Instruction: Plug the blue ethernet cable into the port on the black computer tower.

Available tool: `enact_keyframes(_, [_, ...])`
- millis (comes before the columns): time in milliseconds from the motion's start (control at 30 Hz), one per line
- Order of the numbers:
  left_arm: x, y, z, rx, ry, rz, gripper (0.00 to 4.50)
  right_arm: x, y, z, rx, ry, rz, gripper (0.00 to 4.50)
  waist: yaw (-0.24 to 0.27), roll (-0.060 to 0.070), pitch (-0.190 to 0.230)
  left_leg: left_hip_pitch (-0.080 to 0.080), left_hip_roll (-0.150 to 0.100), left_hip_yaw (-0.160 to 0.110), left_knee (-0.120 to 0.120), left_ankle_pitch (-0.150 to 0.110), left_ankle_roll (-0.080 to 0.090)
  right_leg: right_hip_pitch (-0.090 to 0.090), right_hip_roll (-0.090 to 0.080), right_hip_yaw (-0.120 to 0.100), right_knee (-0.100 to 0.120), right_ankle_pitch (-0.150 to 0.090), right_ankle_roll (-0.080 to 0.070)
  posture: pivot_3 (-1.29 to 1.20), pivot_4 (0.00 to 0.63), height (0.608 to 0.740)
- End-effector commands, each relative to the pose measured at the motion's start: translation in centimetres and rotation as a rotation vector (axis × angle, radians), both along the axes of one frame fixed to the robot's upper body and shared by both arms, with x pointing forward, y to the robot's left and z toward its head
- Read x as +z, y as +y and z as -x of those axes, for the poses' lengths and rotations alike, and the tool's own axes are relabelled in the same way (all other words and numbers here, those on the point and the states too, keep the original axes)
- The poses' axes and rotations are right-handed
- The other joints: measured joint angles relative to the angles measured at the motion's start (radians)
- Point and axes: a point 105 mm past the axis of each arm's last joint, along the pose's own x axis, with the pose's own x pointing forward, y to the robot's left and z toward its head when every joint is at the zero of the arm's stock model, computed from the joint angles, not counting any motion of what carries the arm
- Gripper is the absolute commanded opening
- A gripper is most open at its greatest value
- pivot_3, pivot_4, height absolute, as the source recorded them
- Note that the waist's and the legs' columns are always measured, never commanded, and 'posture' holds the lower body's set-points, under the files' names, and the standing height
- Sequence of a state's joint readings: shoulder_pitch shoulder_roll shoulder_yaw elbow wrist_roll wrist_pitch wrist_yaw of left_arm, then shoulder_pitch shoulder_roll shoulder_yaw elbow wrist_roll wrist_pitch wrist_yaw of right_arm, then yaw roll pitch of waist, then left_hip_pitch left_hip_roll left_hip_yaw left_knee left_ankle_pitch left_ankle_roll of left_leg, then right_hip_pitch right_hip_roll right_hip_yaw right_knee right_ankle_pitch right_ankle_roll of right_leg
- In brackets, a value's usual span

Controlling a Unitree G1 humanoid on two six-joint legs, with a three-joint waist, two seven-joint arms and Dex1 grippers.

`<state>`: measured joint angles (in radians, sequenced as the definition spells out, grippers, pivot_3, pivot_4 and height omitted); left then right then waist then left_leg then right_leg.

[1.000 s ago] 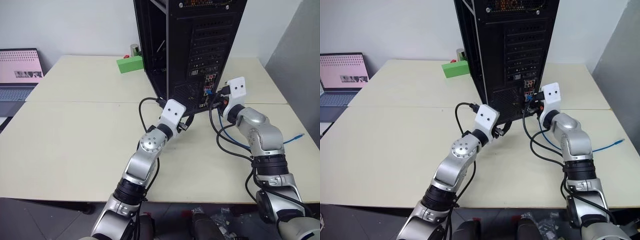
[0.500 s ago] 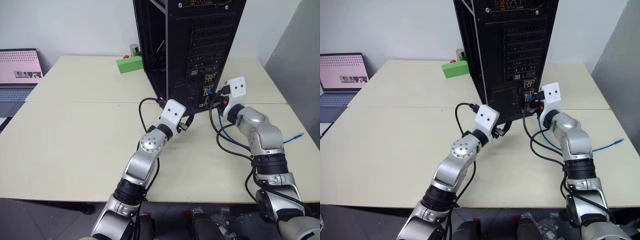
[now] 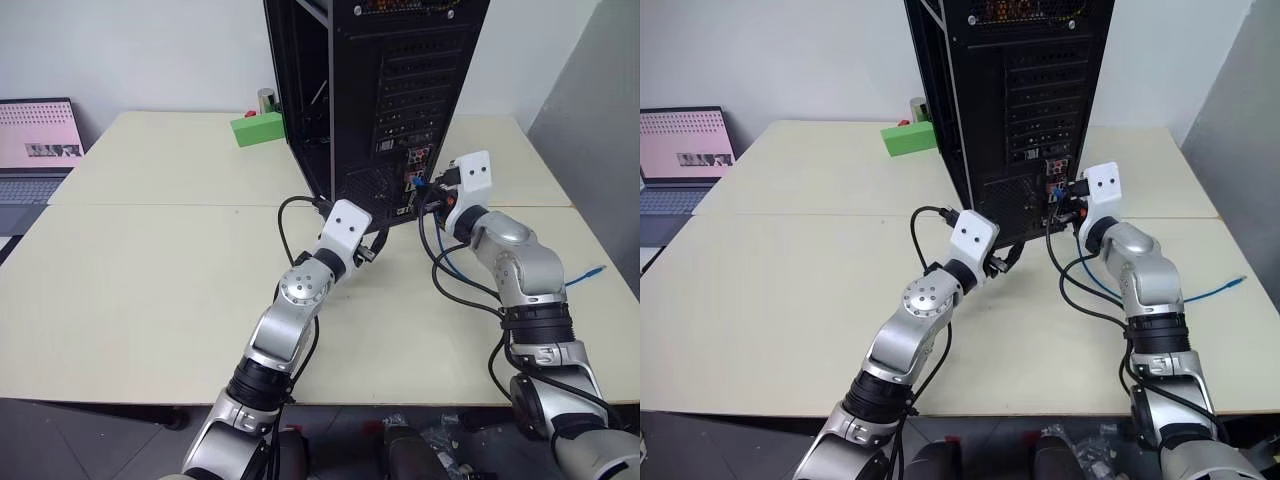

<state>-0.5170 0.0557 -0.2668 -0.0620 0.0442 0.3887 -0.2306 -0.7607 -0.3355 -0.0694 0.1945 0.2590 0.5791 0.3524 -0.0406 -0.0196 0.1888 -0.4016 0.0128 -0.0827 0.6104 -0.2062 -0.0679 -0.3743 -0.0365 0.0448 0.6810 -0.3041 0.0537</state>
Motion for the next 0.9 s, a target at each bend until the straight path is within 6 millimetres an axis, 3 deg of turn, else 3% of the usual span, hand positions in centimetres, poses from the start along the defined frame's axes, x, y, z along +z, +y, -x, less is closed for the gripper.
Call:
enact_keyframes(33, [0.9, -0.1, 0.3, -0.011, -0.037, 0.006, 3.60, 2.4, 0.0, 0.0, 0.008, -0.060, -0.029, 0.00, 0.000, 0.000, 0.000, 0.000, 0.000, 0.000, 0.000, 0.000, 0.000, 0.000, 0.000, 0.000, 0.000, 0.000, 0.000, 0.00, 0.150, 0.740])
enact_keyframes(900, [1.0, -0.7, 0.4, -0.027, -0.039, 0.012, 3.60, 4.8, 2.8, -0.1, 0.032, -0.052, -0.108, 0.00, -0.020, 0.000, 0.000, 0.000, 0.001, 0.000, 0.000, 0.000, 0.000, -0.001, 0.001, 0.001, 0.001, 0.000, 0.000, 0.00, 0.150, 0.740])
